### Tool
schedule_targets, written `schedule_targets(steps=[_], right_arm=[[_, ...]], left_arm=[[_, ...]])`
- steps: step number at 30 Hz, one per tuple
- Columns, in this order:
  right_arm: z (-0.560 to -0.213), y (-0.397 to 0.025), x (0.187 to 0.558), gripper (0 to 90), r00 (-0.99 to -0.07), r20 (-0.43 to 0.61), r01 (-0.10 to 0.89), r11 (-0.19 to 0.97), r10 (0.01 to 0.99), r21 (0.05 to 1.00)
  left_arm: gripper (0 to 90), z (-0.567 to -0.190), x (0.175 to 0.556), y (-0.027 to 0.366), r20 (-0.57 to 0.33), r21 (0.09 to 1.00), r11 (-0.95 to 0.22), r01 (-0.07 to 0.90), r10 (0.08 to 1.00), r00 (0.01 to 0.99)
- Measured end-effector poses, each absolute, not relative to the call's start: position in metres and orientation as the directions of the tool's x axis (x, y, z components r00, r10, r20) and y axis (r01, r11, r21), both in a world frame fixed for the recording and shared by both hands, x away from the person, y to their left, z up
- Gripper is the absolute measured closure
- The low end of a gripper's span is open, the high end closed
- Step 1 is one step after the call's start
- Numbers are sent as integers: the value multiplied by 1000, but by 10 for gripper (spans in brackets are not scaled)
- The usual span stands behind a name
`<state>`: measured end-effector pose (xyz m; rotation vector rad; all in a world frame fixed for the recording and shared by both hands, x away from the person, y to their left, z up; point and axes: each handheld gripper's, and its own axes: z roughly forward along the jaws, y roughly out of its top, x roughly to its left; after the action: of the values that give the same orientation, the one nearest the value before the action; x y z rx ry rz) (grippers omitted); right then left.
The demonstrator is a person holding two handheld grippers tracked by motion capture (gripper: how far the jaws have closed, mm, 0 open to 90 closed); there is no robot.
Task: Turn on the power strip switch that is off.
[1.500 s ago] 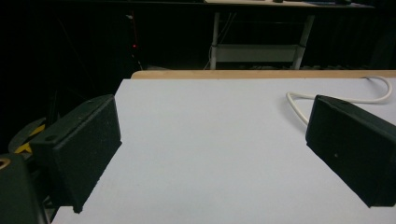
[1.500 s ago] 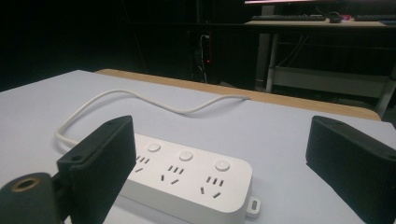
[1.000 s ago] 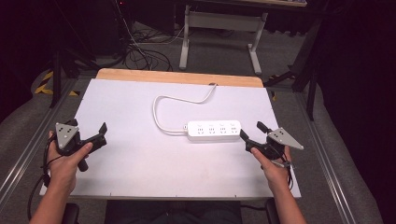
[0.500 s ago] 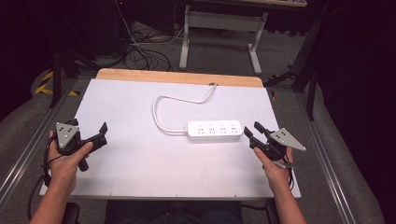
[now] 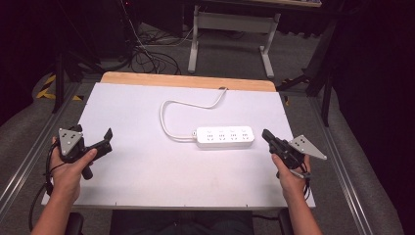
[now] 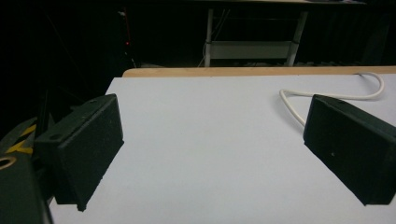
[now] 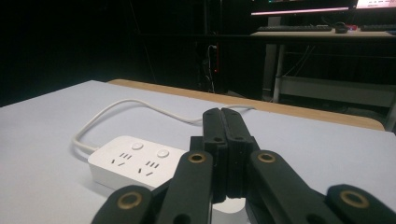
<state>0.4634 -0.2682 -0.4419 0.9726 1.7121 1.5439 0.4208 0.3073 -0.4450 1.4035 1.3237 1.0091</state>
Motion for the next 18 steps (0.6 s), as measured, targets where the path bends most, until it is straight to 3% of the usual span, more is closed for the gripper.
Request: schedule_targets(steps=[18], right_arm=[[-428,-260,478,900,-573,17,167,97,819,981]], left_arm=[[56,-445,421,307,-25,972,5,234,996,84]])
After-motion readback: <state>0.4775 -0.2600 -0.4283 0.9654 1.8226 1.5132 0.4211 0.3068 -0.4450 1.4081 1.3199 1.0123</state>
